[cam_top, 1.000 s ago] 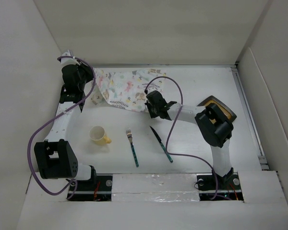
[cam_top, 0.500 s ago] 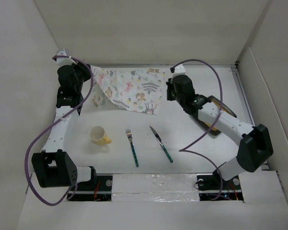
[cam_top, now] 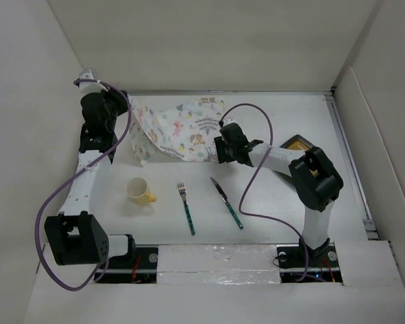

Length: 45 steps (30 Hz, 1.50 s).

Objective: Set the dinner table for one person

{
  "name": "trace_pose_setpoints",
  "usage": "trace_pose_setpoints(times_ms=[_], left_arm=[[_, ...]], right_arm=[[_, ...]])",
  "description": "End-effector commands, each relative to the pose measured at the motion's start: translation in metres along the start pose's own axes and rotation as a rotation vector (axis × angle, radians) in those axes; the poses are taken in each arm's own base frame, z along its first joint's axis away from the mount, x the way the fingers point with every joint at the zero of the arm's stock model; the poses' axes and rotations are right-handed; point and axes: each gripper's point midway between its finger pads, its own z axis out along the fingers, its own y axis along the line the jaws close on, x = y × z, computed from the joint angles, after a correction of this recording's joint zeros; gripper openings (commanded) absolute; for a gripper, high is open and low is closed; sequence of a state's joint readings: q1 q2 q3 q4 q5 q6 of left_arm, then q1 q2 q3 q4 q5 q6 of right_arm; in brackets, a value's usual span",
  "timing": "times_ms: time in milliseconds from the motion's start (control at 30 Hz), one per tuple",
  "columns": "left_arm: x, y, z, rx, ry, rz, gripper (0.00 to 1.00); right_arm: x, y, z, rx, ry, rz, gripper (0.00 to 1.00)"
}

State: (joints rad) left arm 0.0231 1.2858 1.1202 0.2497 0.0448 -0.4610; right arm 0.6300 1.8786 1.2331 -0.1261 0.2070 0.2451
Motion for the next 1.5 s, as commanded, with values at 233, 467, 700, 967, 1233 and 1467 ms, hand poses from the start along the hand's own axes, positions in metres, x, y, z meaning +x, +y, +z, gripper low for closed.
trace_pose_setpoints(times_ms=[233, 467, 700, 967, 1233, 1467], left_arm=[[-0.016, -0.012, -0.003, 0.047, -0.058, 0.000, 0.00], [-0.015, -0.011, -0.003, 0.044, -0.055, -0.005, 0.00], [-0.015, -0.011, -0.004, 0.047, -0.056, -0.003, 0.00], [-0.022, -0.015, -0.007, 0.052, -0.071, -0.005, 0.00], [-0.095, -0.060, -0.068, 0.165, -0.237, 0.005, 0.00], [-0.124, -0.080, -0.092, 0.219, -0.300, -0.007, 0.00]], right_arm=[[0.005, 0.010, 0.024, -0.040, 0.005, 0.069, 0.57], [0.023, 0.015, 0.028, -0.040, 0.013, 0.079, 0.45], [0.022, 0.007, 0.027, -0.008, 0.006, 0.127, 0.08], [-0.026, -0.003, -0.009, 0.004, -0.149, 0.177, 0.00], [-0.136, -0.030, -0.173, 0.012, -0.504, 0.180, 0.00], [-0.193, -0.063, -0.295, 0.023, -0.734, 0.215, 0.00]])
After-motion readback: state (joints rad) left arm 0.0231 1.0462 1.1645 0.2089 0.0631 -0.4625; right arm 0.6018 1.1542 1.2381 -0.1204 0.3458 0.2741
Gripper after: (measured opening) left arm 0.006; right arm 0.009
